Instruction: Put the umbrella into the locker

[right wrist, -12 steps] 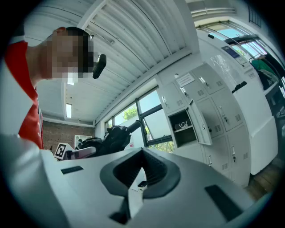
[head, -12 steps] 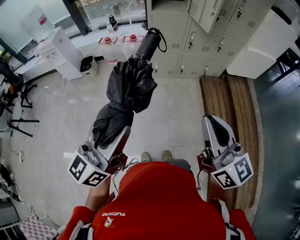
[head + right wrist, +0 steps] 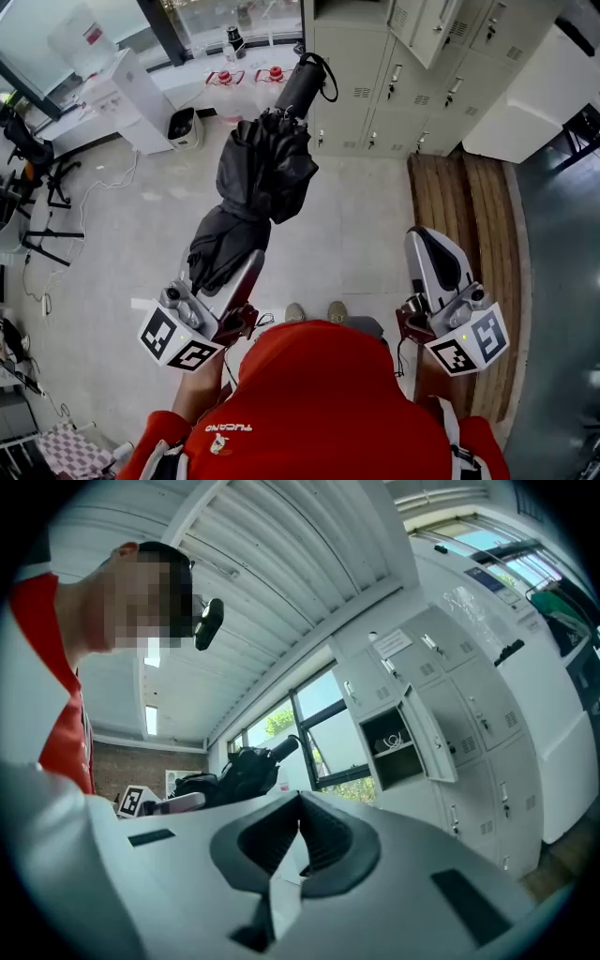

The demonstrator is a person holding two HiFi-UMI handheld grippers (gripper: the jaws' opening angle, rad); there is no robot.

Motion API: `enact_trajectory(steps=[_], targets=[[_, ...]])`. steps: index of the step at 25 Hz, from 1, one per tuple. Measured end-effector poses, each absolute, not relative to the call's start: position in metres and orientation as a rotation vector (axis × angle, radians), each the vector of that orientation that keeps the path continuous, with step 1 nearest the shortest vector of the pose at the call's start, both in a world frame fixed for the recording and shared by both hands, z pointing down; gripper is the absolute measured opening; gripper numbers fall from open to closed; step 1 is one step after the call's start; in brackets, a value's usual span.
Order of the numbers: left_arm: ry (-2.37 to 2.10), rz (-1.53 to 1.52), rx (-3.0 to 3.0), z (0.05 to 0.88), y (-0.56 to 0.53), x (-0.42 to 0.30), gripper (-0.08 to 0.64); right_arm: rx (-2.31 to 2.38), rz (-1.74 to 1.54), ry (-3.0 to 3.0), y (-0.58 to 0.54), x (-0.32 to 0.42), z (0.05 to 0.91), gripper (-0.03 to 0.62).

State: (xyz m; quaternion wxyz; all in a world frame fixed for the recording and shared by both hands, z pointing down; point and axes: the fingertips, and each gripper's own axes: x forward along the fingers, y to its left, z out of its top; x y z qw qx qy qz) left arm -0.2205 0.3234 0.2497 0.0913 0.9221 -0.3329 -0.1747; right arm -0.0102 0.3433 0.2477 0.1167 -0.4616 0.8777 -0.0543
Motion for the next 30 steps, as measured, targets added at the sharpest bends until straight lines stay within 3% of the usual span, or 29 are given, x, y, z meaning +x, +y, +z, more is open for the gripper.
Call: enact_trajectory(steps=[11, 30], targets=[[-1.055, -0.505, 2.731, 0.253, 0.308, -0.206, 0.233, -1.43, -0.146, 2.565, 0.329, -0.002, 0.259, 0.003], [-1.17, -0.455, 2.686, 0.258, 0.265, -0.115, 0.233, -1.308, -0.213, 2.586, 0.288, 0.077, 0.277, 0.003]])
